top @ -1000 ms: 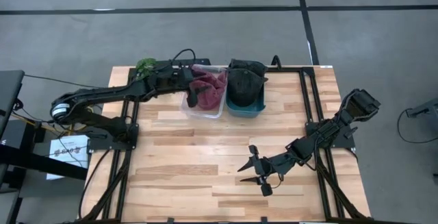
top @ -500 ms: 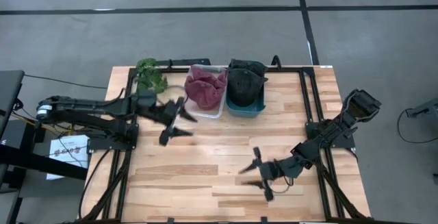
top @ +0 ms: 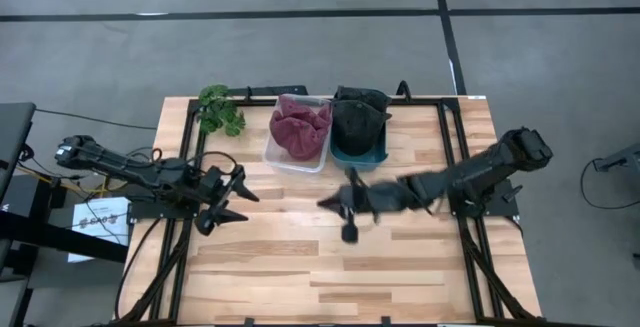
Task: Pick & Place hat
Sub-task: Put the red cap into the transparent bin
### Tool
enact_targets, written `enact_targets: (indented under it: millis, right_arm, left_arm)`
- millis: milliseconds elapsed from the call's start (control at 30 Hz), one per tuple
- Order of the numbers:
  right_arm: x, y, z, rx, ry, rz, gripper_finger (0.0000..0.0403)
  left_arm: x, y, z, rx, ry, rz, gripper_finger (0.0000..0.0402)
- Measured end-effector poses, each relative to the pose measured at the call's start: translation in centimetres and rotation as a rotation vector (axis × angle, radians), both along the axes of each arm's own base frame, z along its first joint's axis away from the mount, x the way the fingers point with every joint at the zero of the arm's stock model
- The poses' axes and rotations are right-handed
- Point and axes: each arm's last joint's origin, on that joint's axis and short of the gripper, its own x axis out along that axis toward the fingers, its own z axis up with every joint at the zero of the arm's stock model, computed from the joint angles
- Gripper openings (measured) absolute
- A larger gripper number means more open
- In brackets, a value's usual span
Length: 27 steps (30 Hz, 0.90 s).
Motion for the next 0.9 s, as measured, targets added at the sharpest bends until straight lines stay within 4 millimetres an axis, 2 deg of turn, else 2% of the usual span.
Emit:
enact_targets:
  millis: [233, 400, 533, 700, 900]
  right_arm:
    - [1.9, -6.4, 2.4, 0.016, 0.09, 0.002, 0.0001]
    - [2.2, -10.0, 2.4, 0.009, 0.122, 0.037, 0.0001]
    - [2.2, -12.8, 1.5, 0.045, 0.179, 0.028, 0.0]
    - [1.8, -14.8, 0.7, 0.0, 0.261, -0.042, 0.0]
    - [1.5, -16.0, 0.8, 0.004, 0.252, 0.036, 0.0]
  left_arm:
    - [-0.7, -0.3, -0.6, 0.002, -0.048, 0.019, 0.0255]
    - [-0.2, -0.3, -1.1, 0.017, -0.01, 0.064, 0.0255]
    - [0.1, -0.3, -1.4, 0.02, 0.011, 0.113, 0.0255]
    - [0.1, -0.3, -1.4, 0.02, 0.012, 0.122, 0.0255]
    - [0.1, -0.3, -1.4, 0.035, 0.008, 0.124, 0.0255]
